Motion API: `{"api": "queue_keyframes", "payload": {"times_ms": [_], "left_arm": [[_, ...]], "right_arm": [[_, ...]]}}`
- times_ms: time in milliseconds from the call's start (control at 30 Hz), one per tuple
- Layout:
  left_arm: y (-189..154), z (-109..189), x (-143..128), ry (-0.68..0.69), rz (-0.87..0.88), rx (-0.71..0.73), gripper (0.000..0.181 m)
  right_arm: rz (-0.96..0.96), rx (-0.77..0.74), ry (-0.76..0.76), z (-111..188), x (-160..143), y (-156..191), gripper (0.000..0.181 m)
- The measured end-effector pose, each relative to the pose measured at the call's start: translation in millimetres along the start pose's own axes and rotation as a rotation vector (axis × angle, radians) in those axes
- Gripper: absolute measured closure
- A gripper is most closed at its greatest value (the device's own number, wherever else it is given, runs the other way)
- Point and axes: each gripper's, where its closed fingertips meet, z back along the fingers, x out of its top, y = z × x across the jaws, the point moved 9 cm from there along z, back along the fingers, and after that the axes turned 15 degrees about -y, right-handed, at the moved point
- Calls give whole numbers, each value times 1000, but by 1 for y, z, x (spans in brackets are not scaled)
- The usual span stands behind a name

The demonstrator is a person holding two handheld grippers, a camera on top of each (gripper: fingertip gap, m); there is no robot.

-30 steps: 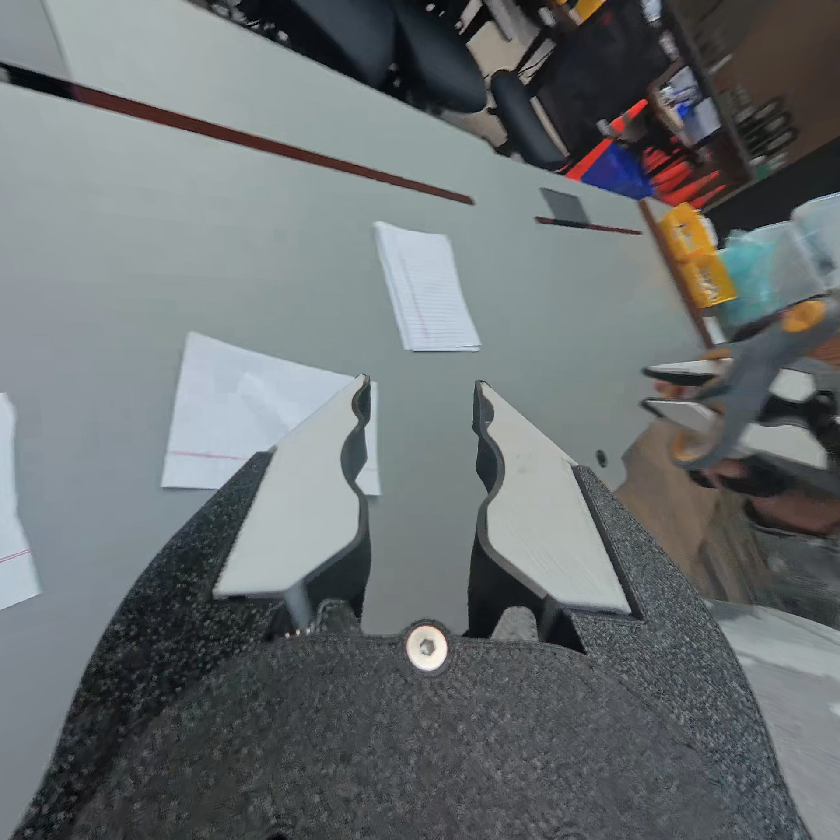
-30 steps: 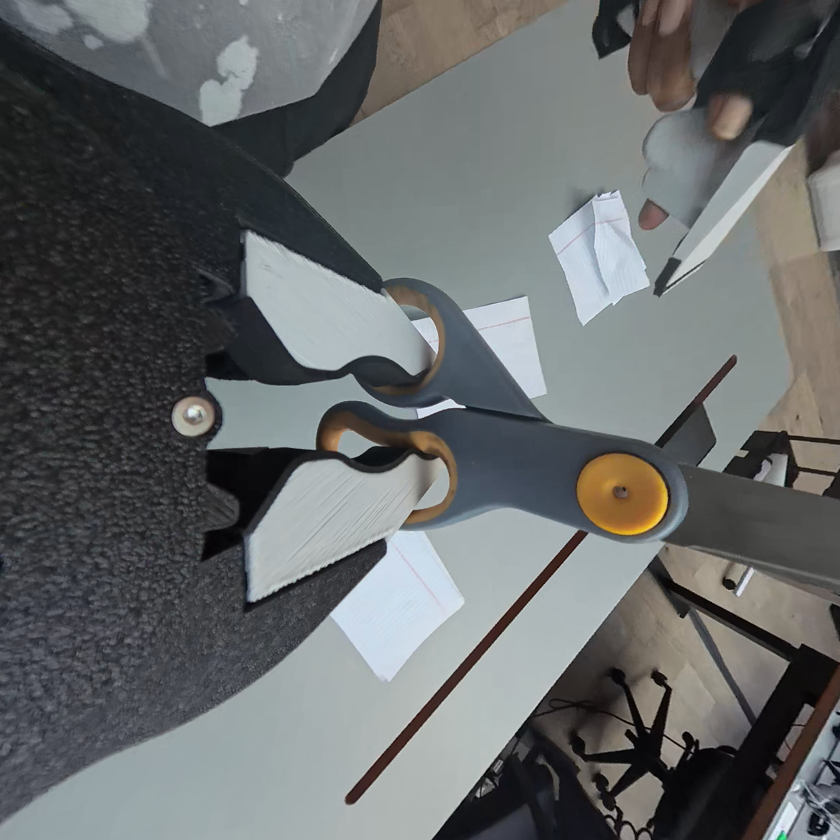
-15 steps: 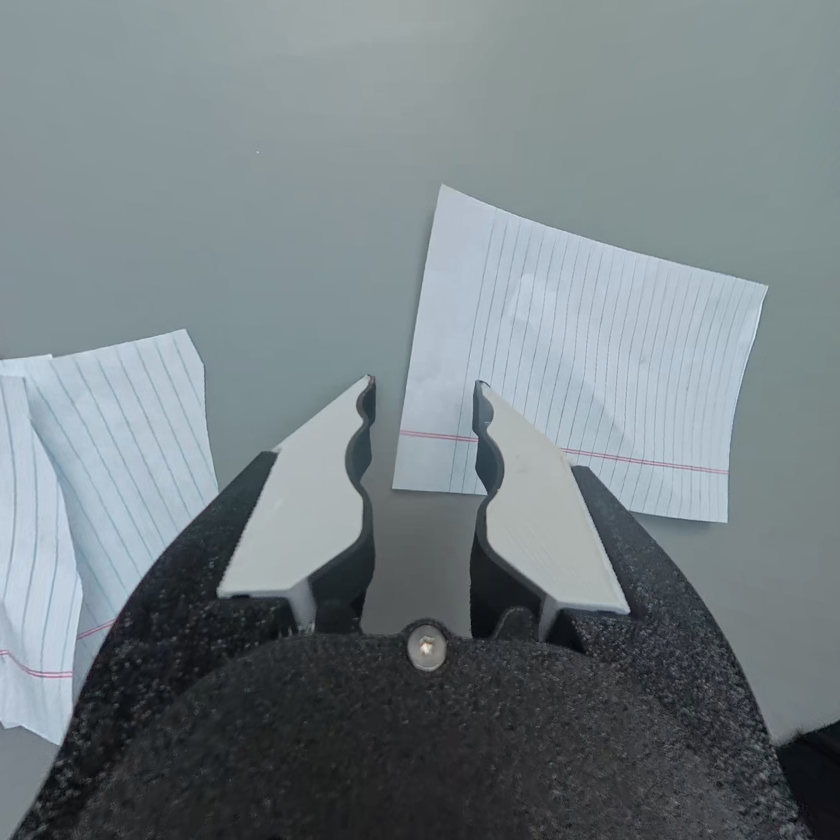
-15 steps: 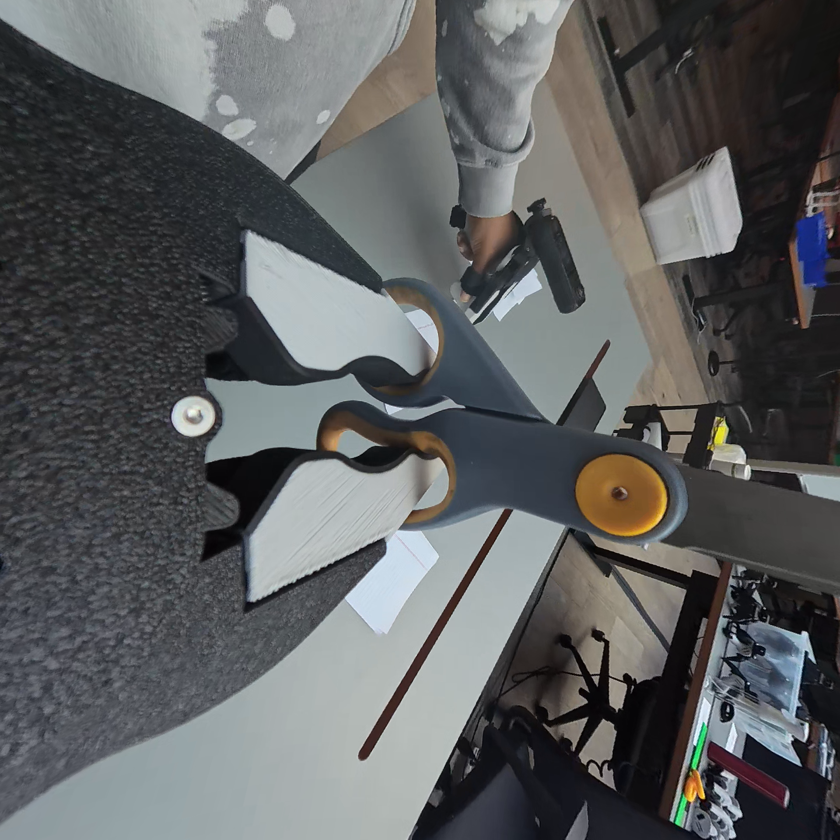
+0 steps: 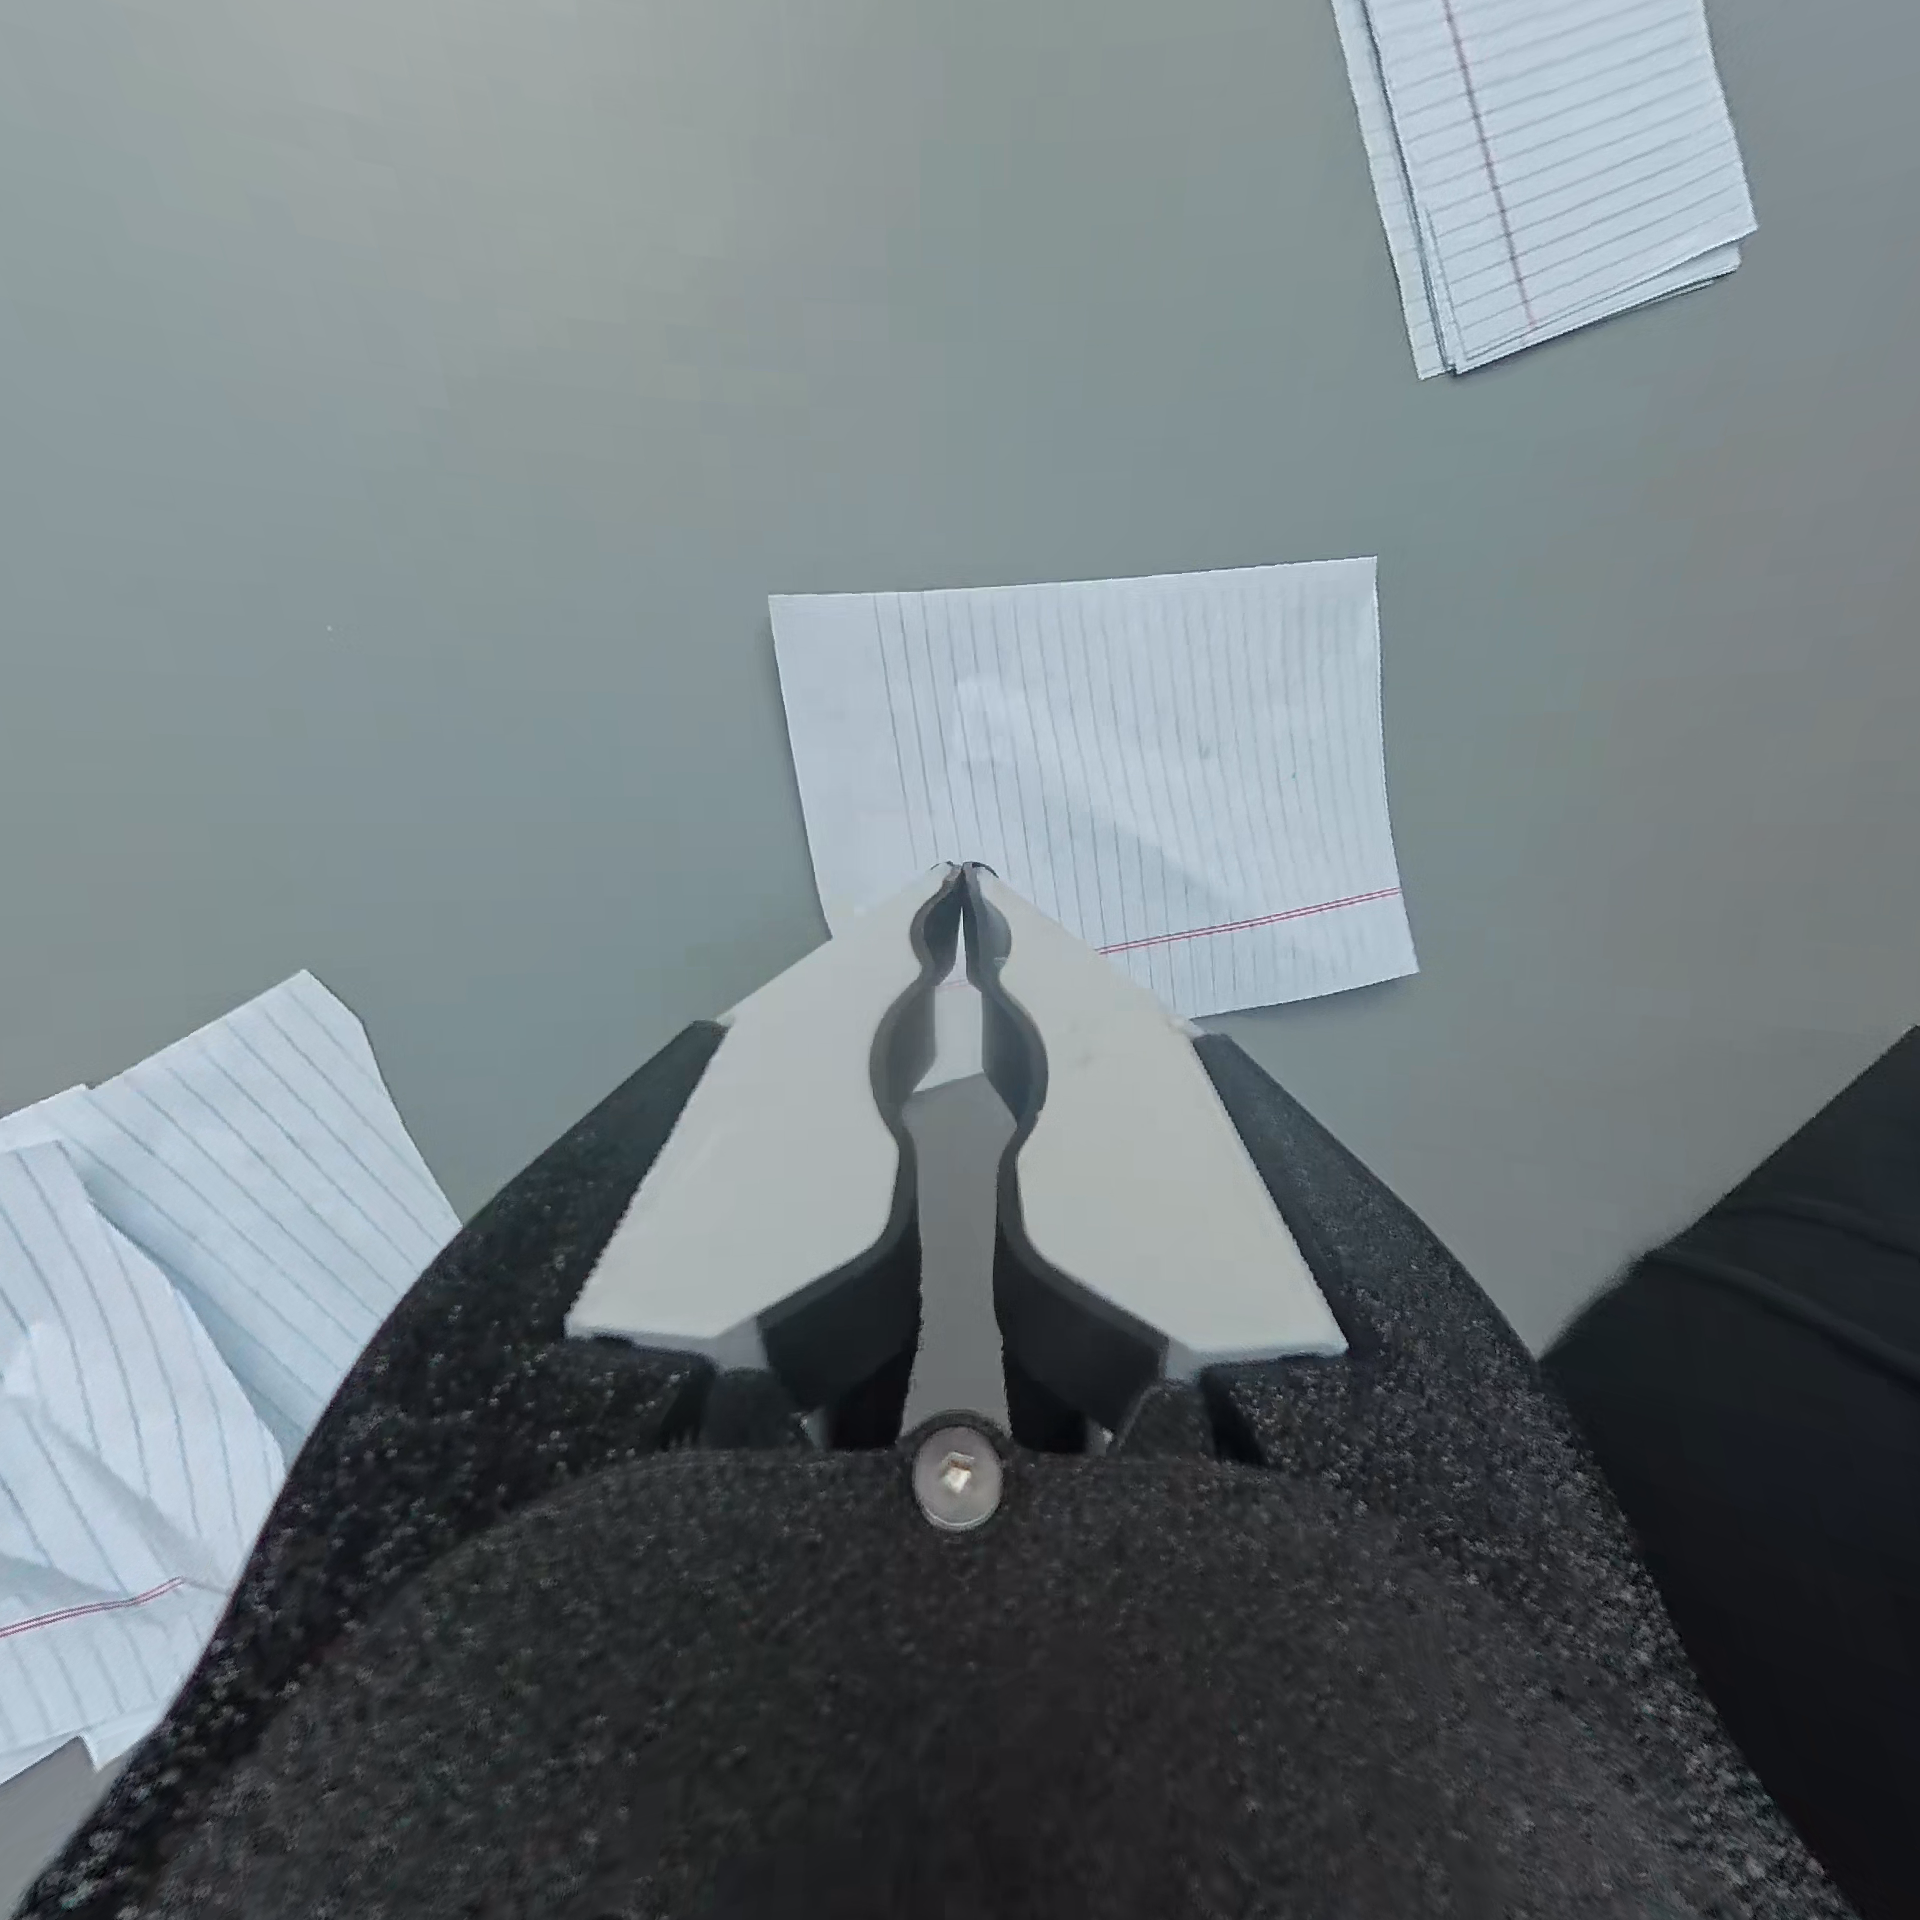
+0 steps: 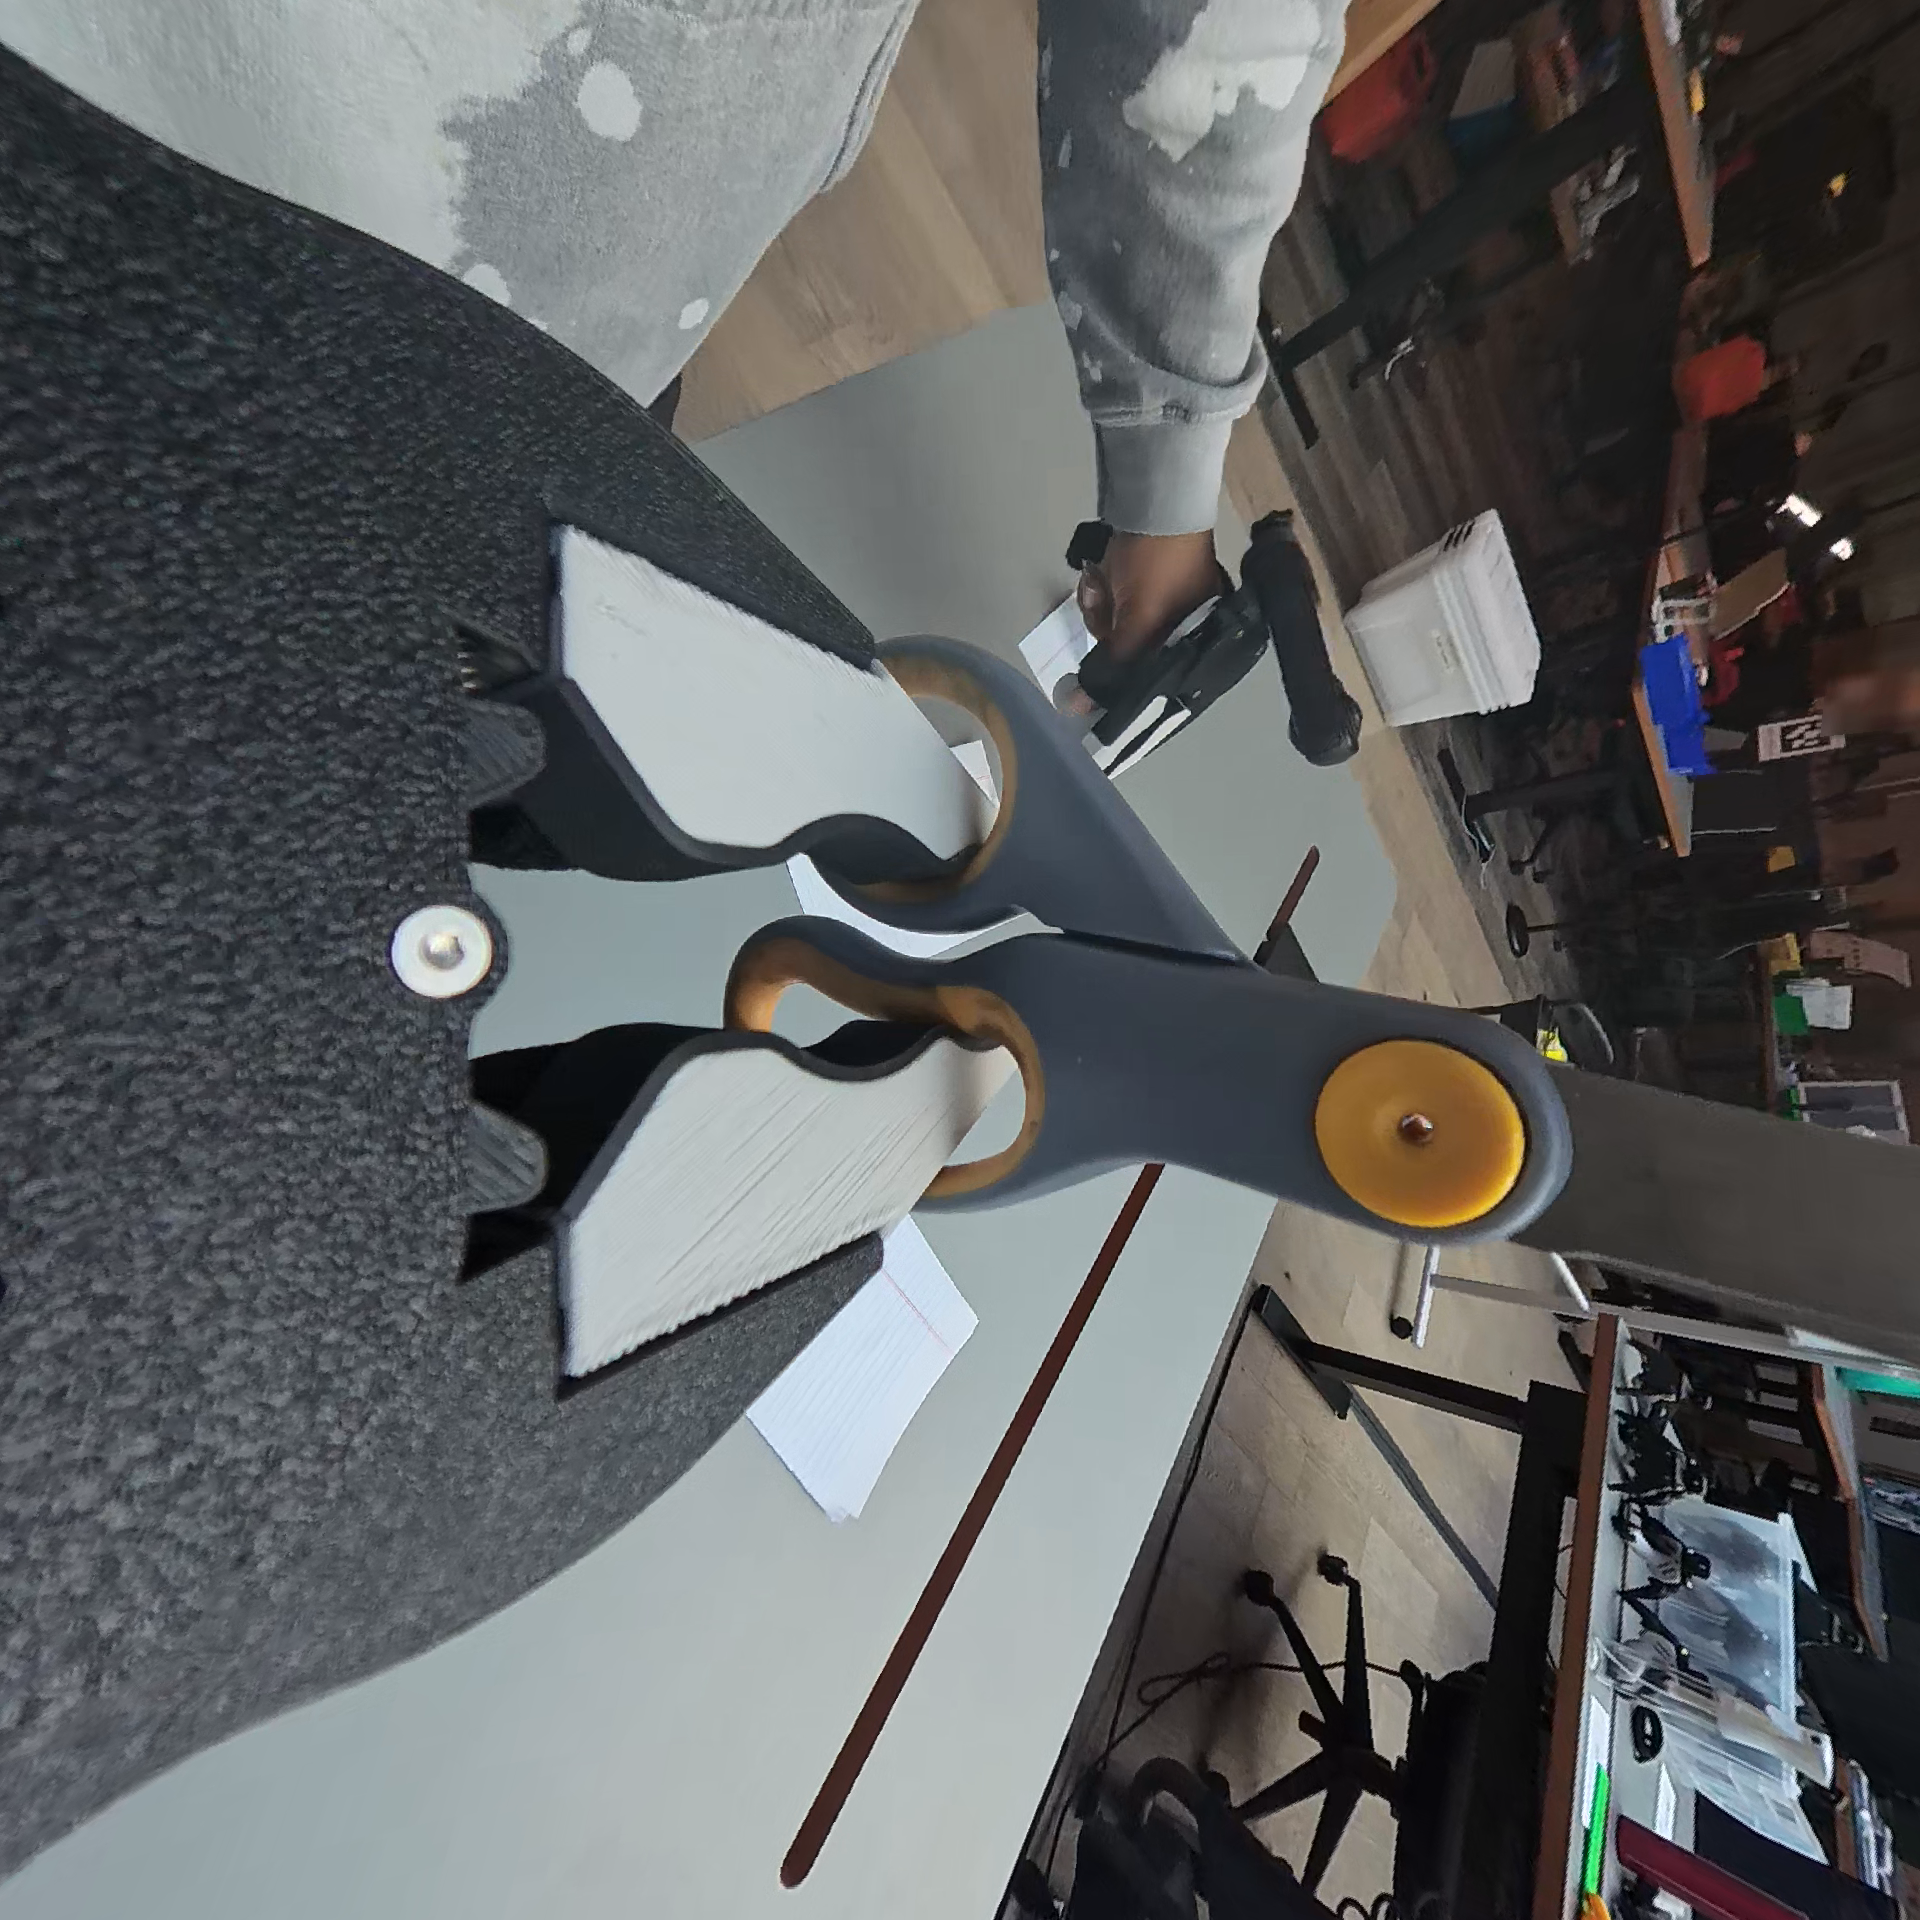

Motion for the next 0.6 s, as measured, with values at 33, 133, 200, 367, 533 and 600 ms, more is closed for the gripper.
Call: {"api": "queue_keyframes", "payload": {"times_ms": [33,133,200,367,533,600], "left_arm": [[0,0,1,19,29,1,181],[-3,-9,-10,24,77,76,148],[-16,-18,-24,13,100,123,119],[-39,-40,-52,-29,-9,342,79],[-34,-45,-58,-51,65,411,98],[-30,-40,-58,-53,92,426,124]], "right_arm": [[2,5,0,1,-1,-2,162],[13,13,1,8,-2,-7,162],[19,9,5,16,-2,-10,162],[-18,-12,36,40,-11,-21,162],[-23,-4,70,56,-16,-35,162],[-34,4,74,58,-18,-41,162]]}}
